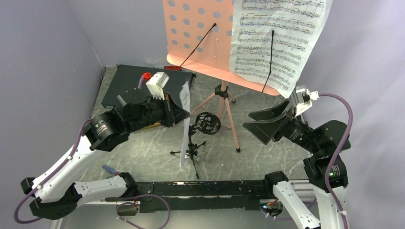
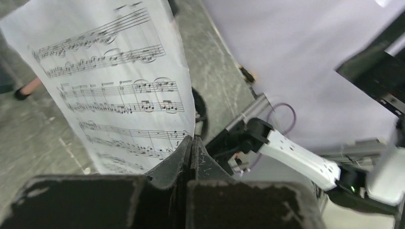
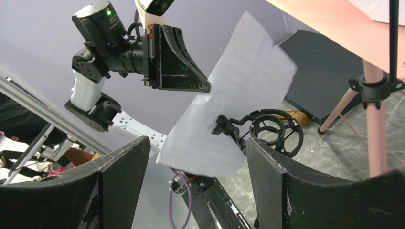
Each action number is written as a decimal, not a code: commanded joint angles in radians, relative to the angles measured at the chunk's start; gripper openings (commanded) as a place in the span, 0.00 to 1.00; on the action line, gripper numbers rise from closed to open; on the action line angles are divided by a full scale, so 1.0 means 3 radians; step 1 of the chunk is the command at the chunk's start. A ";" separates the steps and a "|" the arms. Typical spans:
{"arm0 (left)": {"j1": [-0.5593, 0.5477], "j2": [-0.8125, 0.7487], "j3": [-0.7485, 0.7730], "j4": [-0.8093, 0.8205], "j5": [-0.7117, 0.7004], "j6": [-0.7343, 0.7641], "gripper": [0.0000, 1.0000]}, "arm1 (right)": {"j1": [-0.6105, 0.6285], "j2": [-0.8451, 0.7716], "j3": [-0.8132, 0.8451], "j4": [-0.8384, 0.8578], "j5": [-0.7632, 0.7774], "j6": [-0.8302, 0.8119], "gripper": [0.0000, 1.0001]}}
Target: Set up the instrument practice props
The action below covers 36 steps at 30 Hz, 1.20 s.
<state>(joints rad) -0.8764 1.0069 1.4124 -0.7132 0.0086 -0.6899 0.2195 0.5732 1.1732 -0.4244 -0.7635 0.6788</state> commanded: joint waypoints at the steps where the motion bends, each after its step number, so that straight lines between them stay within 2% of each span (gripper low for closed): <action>1: -0.0042 -0.0012 0.0179 0.0586 0.0704 0.0194 0.03 | 0.0005 -0.0084 -0.0050 0.0313 -0.0111 0.0253 0.78; 10: -0.0101 0.0070 0.0086 0.1514 0.1587 0.0193 0.03 | 0.0007 -0.0050 -0.0159 0.0584 -0.0175 0.0497 0.78; 18: -0.0320 0.0439 0.0247 0.1881 0.1829 0.0210 0.03 | 0.0007 -0.0070 -0.0318 0.0821 -0.0188 0.0739 0.77; 27: -0.0707 0.0847 0.0484 0.1937 0.1652 0.0400 0.04 | 0.0005 -0.0090 -0.0510 0.1029 -0.0186 0.0969 0.76; 36: -0.0845 0.1044 0.0624 0.1695 0.1445 0.0552 0.04 | 0.0006 -0.0075 -0.0629 0.1148 -0.0191 0.1123 0.75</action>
<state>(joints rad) -1.1137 1.3071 1.5429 -0.2043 0.4702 -0.5640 0.2195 0.5545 0.9962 -0.1535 -0.8062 0.9752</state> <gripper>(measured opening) 0.043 0.759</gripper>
